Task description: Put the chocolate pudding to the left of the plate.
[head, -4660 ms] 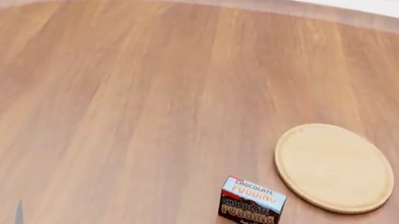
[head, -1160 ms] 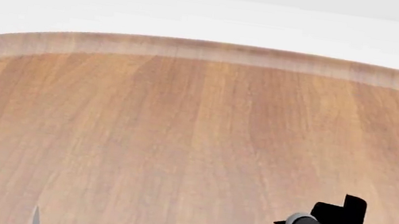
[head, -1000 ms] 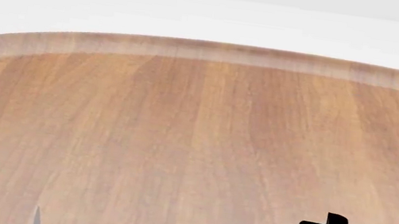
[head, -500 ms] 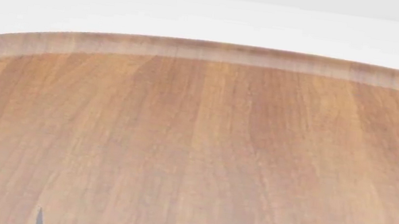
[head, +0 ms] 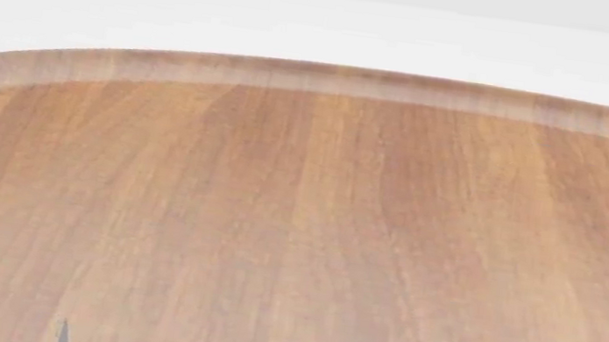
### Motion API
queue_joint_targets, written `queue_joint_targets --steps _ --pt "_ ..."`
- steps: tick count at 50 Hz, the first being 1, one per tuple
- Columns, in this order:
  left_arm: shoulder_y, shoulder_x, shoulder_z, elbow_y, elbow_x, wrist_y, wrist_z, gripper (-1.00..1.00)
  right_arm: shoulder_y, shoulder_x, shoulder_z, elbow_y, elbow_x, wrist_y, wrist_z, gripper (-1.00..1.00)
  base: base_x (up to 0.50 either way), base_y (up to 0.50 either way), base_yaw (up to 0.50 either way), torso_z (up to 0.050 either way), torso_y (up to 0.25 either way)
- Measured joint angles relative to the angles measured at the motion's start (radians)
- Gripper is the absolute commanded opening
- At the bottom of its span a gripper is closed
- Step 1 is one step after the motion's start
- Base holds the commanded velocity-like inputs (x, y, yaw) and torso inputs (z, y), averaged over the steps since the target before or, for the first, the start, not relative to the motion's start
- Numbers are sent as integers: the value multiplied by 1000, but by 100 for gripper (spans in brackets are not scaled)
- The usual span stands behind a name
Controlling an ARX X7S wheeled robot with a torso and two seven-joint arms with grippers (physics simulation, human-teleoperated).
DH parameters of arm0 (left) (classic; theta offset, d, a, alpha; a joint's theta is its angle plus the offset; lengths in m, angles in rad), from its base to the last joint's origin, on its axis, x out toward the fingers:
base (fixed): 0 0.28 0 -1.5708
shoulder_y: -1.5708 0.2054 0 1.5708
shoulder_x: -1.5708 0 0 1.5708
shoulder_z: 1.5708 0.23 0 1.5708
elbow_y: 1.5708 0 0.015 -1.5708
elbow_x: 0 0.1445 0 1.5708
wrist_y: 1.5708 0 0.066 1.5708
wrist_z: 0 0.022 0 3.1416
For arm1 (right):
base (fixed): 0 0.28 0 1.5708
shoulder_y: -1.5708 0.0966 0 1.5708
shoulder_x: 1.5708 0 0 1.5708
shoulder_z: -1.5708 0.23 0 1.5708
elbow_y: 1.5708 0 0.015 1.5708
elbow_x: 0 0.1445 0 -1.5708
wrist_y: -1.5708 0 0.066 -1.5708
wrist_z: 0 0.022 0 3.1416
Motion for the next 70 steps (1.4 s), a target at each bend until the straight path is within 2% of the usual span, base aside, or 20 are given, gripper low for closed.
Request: queue_joint_targets --steps 59,70 --pt "-19 -9 29 -29 -5 -3 -15 100 -10 -96 -76 11 -33 14 -25 100 0 0 0 0 0" --pt "-20 -12 34 -30 -6 -3 -18 100 -62 -84 -103 4 -46 15 -1 100 0 0 0 0 0"
